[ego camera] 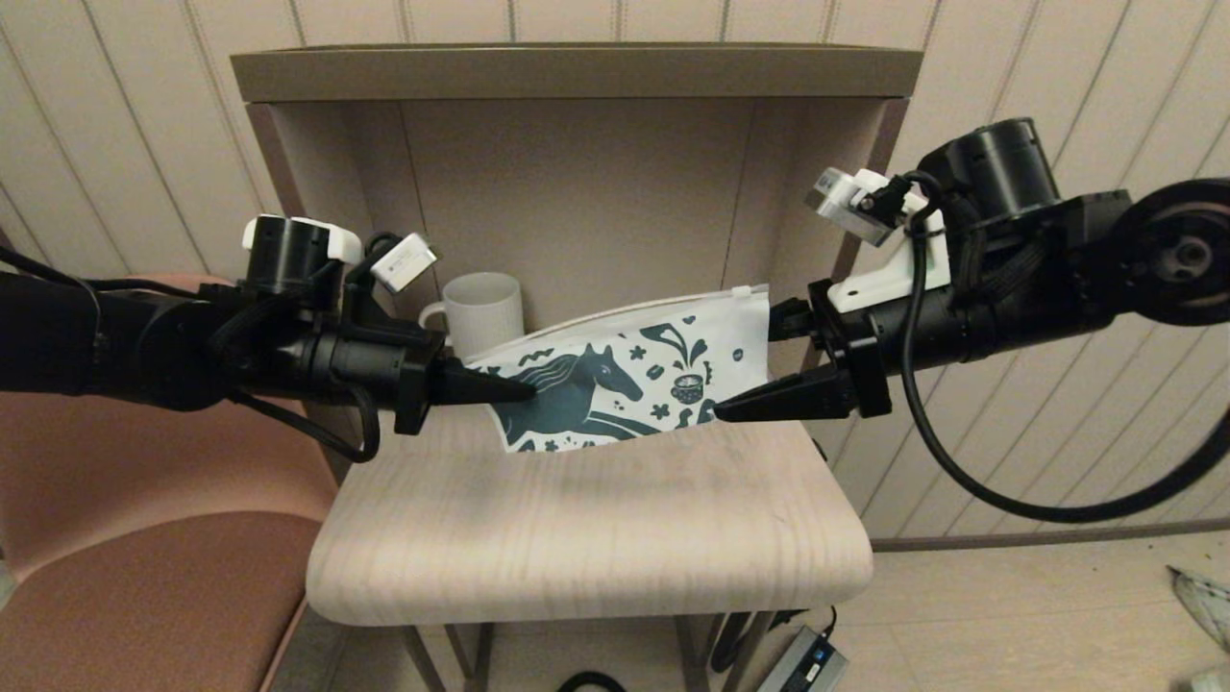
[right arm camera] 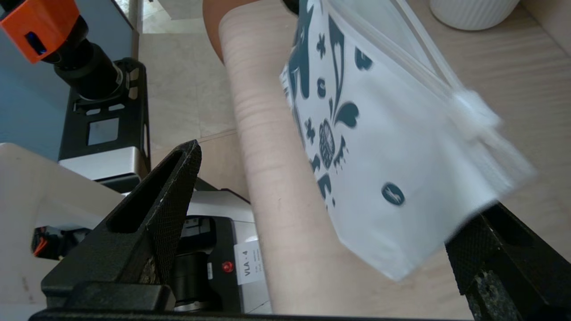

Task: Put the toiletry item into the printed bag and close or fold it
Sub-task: Hand it to the other hand

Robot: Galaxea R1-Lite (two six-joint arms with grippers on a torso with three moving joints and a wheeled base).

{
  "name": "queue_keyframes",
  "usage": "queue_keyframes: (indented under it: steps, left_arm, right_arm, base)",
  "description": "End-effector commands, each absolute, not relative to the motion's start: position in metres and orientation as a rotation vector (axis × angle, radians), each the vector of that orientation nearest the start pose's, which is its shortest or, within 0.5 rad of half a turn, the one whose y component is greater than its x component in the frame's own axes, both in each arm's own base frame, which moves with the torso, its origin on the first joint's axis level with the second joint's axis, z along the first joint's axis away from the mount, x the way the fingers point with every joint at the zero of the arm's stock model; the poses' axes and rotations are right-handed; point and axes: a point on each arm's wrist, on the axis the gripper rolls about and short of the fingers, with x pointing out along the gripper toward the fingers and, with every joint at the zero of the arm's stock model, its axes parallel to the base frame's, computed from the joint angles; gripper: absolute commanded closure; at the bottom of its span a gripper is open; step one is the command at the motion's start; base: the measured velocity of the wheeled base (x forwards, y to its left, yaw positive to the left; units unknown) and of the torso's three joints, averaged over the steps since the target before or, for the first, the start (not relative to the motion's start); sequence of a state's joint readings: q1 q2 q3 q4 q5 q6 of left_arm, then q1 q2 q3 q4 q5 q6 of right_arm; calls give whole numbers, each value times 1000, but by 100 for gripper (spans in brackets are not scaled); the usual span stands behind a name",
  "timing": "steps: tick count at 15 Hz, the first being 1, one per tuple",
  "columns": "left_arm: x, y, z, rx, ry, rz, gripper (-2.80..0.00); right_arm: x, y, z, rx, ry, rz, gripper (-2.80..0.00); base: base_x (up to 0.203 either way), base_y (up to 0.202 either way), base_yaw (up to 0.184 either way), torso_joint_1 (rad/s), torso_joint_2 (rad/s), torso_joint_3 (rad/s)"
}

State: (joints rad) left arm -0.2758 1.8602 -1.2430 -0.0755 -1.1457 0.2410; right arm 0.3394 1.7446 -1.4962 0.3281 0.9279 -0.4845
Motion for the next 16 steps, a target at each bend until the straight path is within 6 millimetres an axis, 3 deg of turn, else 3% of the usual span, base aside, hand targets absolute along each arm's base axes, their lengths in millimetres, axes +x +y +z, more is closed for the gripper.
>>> queue_keyframes:
  steps: [1,8,9,10,16]
  left_arm:
    - [329,-115,203,-52,358,-1441,0]
    - [328,-115,202,-43,352,-1444,0]
    - [329,-115,201,-44,354,-1444,0]
    - [329,-115,201,-45,355,-1444,0]
    - [329,-115,200,-43,356,-1443,0]
  right_arm:
    - [301,127,269,-224,292,1348,-280]
    - [308,130,264,-227,298,1355,-280]
    - [308,131,264,-228,298,1355,-241]
    - [308,131,264,-226,300,1355,0]
    - [307,131,265,-230,293,1356,0]
  base:
    - [0,0,0,0,0,0]
    - [0,0,0,0,0,0]
    - [0,0,0,0,0,0]
    - [0,0,0,0,0,0]
    - [0,0,0,0,0,0]
